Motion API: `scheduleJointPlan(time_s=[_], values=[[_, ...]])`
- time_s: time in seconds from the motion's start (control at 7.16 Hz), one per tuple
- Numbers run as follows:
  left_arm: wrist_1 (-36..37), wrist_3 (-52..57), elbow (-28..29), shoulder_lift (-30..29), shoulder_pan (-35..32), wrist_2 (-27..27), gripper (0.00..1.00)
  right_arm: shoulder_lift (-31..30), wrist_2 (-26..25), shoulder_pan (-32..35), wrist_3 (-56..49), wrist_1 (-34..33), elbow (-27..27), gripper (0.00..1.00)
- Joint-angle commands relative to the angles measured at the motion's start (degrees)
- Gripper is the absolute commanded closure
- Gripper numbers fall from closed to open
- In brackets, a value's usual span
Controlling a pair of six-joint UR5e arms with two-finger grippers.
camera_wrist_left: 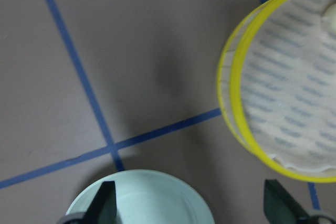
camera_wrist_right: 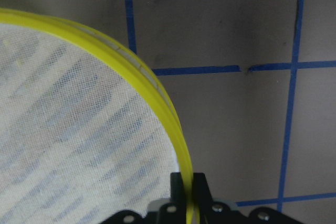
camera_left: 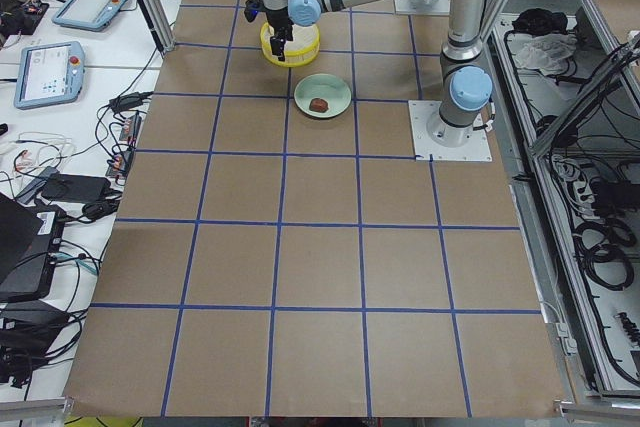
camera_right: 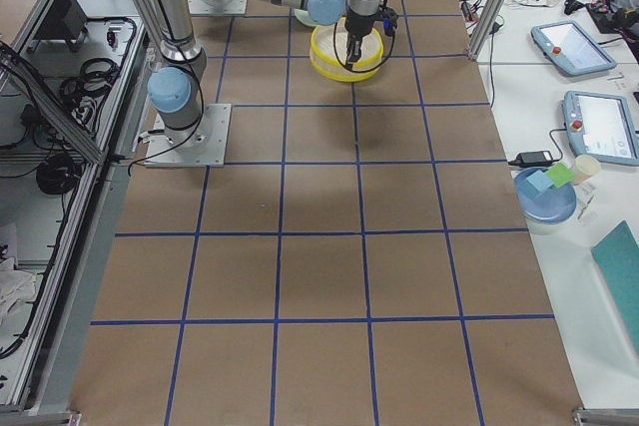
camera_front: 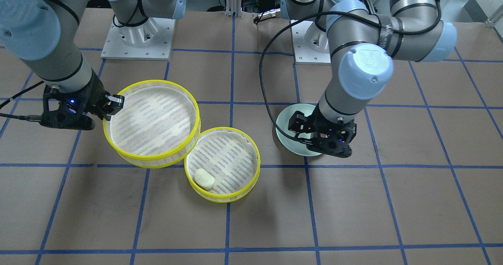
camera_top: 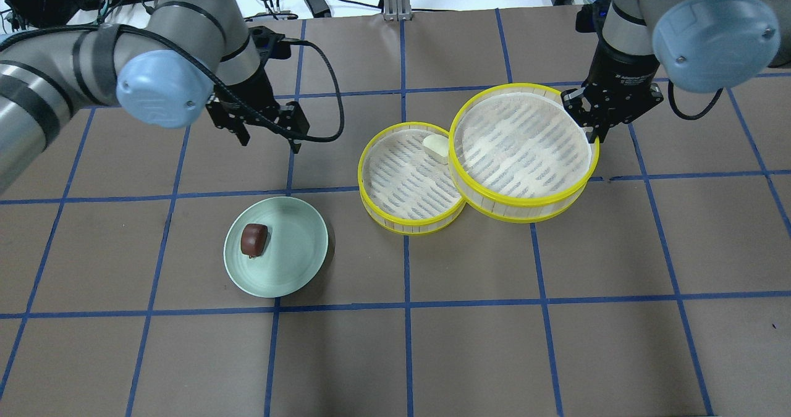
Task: Place buns in different layers of steamer
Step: 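Release the bun and raise the left gripper while the right restacks the tier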
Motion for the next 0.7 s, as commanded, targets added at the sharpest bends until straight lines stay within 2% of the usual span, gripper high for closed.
scheduleJointPlan(time_s=[0.0, 0.14, 0.28, 0.56], values=[[-4.5, 3.2, -3.2, 0.5, 3.3, 0.9, 0.0, 5.9, 0.7, 7.6, 11.1, -7.2, -0.8, 0.9], [-4.5, 3.4, -8.0, 0.5, 3.2, 1.0, 0.0, 9.1, 0.8, 11.1, 18.2, -11.5, -1.5, 0.9], [-4.3, 5.6, -10.3, 0.2, 3.6, 1.1, 0.0, 11.0, 0.7, 14.0, 21.8, -12.3, -1.6, 0.9], [-4.0, 5.9, -10.8, -3.0, 3.7, 3.9, 0.0, 11.9, 0.7, 14.6, 24.5, -12.4, -1.5, 0.9]])
